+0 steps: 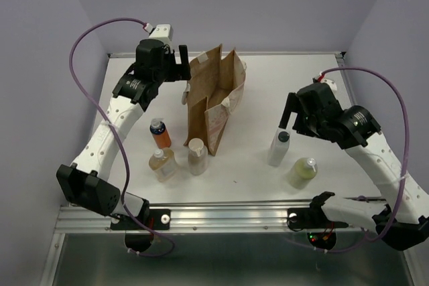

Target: Place the personal care products into the canvas bag

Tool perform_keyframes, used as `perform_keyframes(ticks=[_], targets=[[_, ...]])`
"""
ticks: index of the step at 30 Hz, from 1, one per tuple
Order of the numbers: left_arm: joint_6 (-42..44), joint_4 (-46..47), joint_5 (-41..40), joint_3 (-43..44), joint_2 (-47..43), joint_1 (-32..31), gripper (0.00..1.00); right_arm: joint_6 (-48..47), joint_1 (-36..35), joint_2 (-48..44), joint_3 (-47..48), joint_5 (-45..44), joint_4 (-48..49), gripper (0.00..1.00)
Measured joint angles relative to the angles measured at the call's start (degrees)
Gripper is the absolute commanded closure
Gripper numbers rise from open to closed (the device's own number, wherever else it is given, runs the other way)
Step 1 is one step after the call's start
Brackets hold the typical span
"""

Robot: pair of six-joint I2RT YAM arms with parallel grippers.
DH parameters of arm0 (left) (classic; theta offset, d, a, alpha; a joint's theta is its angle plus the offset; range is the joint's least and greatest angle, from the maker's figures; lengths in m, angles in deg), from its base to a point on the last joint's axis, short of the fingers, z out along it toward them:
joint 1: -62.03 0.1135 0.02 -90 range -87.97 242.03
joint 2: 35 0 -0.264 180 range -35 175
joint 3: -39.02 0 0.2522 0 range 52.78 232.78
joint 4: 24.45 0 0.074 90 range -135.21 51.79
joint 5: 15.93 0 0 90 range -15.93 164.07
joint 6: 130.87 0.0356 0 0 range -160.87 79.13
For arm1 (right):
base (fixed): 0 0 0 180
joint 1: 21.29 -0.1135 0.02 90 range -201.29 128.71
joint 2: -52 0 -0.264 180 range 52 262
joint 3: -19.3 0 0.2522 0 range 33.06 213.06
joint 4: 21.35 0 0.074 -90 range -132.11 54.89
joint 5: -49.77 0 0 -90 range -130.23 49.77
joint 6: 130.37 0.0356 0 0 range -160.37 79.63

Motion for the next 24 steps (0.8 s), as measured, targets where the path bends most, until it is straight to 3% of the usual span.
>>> perform_keyframes(ticks=[9,24], targets=[[-0.28,1.51,-1.64,-1.03,-4.39,-0.31,0.01,8.66,0.0,-4.26,-6.47,-1.81,-8.68,0.0],[-0.15,1.9,-3.5,-1.92,-4.46,-2.71,0.01,14.01,2.05,-6.56,-19.43,-4.79,-9.51,0.0]])
